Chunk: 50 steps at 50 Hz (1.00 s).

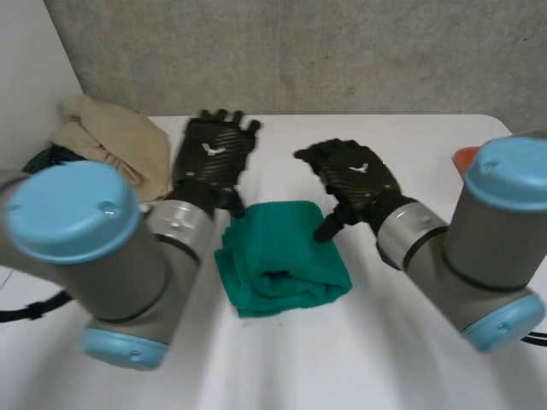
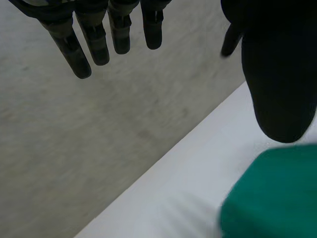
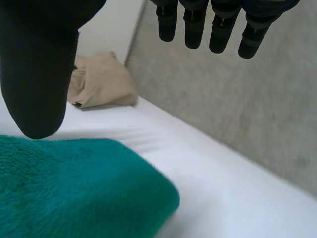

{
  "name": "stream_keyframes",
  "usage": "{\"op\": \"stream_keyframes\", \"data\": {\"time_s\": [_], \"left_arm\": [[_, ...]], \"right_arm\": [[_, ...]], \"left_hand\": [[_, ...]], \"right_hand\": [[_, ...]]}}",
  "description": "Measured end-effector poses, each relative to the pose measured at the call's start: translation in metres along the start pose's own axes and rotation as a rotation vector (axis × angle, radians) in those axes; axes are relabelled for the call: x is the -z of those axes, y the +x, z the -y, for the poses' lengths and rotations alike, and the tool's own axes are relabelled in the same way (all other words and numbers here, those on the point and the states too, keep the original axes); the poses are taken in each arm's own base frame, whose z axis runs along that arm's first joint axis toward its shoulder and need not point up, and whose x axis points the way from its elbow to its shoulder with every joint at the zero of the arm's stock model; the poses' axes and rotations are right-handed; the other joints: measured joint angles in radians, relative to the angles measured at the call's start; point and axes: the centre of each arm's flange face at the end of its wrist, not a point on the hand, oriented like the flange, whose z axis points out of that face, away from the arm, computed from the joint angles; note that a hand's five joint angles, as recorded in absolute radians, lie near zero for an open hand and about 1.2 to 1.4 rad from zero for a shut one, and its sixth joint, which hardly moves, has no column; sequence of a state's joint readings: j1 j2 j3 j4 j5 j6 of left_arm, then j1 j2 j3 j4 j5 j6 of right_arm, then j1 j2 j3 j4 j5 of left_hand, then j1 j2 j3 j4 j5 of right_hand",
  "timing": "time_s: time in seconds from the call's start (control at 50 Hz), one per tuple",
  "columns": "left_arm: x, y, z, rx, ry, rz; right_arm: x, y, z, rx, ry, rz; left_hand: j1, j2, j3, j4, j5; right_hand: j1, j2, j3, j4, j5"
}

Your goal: Fold the laundry.

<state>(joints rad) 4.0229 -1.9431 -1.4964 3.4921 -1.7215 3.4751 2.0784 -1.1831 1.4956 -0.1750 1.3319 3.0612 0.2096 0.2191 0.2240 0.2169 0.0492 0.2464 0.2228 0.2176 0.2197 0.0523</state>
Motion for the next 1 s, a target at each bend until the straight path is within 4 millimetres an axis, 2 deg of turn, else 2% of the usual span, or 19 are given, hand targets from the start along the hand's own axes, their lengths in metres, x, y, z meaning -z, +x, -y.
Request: {"op": "stream_keyframes", "data": {"time_s": [0.12, 0.18, 0.22, 0.24, 0.38, 0.52, 0.66, 0.76, 0.84, 0.9, 0.98, 1.0], "left_arm": [[-0.012, 0.036, -0.008, 0.075, -0.021, -0.091], [-0.021, 0.053, -0.025, 0.094, -0.078, -0.134], [-0.023, 0.058, -0.032, 0.095, -0.105, -0.145], [-0.026, 0.063, -0.043, 0.092, -0.15, -0.157], [-0.026, 0.063, -0.078, 0.032, -0.322, -0.115], [-0.012, 0.05, -0.092, -0.106, -0.438, -0.047], [-0.001, 0.042, -0.094, -0.211, -0.477, -0.049], [0.004, 0.041, -0.099, -0.237, -0.495, -0.06], [0.006, 0.041, -0.098, -0.237, -0.495, -0.06], [0.005, 0.037, -0.086, -0.223, -0.464, -0.046], [0.002, 0.028, -0.06, -0.194, -0.391, -0.024], [0.001, 0.024, -0.045, -0.179, -0.348, -0.018]], "right_arm": [[-0.006, 0.022, -0.012, -0.086, -0.128, -0.072], [-0.015, 0.029, -0.022, -0.091, -0.174, -0.109], [-0.018, 0.031, -0.025, -0.089, -0.187, -0.118], [-0.022, 0.032, -0.031, -0.086, -0.206, -0.124], [-0.032, 0.023, -0.046, -0.08, -0.266, -0.063], [-0.04, 0.011, -0.055, -0.08, -0.304, 0.033], [-0.048, -0.007, -0.067, -0.031, -0.342, 0.097], [-0.053, -0.009, -0.08, 0.018, -0.386, 0.104], [-0.053, -0.007, -0.082, 0.072, -0.416, 0.086], [-0.051, -0.004, -0.072, 0.126, -0.409, 0.059], [-0.045, -0.002, -0.051, 0.175, -0.36, 0.029], [-0.041, -0.003, -0.043, 0.188, -0.333, 0.02]], "left_hand": [[0.0, 0.0, 0.0, 0.0, 0.0], [0.001, 0.0, 0.0, 0.0, 0.0], [0.001, 0.0, 0.0, 0.0, 0.0], [0.003, 0.0, 0.0, 0.0, 0.0], [0.004, 0.0, 0.0, 0.001, 0.0], [0.003, 0.0, 0.0, 0.0, 0.0], [0.003, 0.0, 0.0, 0.0, 0.0], [0.003, 0.0, 0.0, 0.0, 0.0], [0.003, 0.0, 0.0, 0.0, 0.0], [0.001, 0.0, 0.0, 0.0, 0.0], [0.0, 0.0, 0.0, 0.0, 0.0], [0.0, 0.0, 0.0, 0.0, 0.0]], "right_hand": [[0.0, 0.0, 0.0, 0.0, 0.0], [0.0, 0.0, 0.0, 0.0, 0.0], [0.0, 0.0, 0.0, 0.0, 0.0], [0.0, 0.0, 0.0, 0.0, 0.0], [0.0, 0.0, 0.0, 0.0, 0.0], [0.0, 0.0, 0.0, 0.0, 0.0], [0.0, 0.0, 0.0, 0.0, 0.0], [0.0, 0.0, 0.0, 0.0, 0.0], [-0.023, 0.0, 0.0, 0.0, 0.0], [-0.024, 0.0, 0.0, 0.0, -0.001], [-0.024, 0.0, 0.0, 0.0, -0.001], [-0.024, 0.0, 0.0, 0.0, -0.001]]}}
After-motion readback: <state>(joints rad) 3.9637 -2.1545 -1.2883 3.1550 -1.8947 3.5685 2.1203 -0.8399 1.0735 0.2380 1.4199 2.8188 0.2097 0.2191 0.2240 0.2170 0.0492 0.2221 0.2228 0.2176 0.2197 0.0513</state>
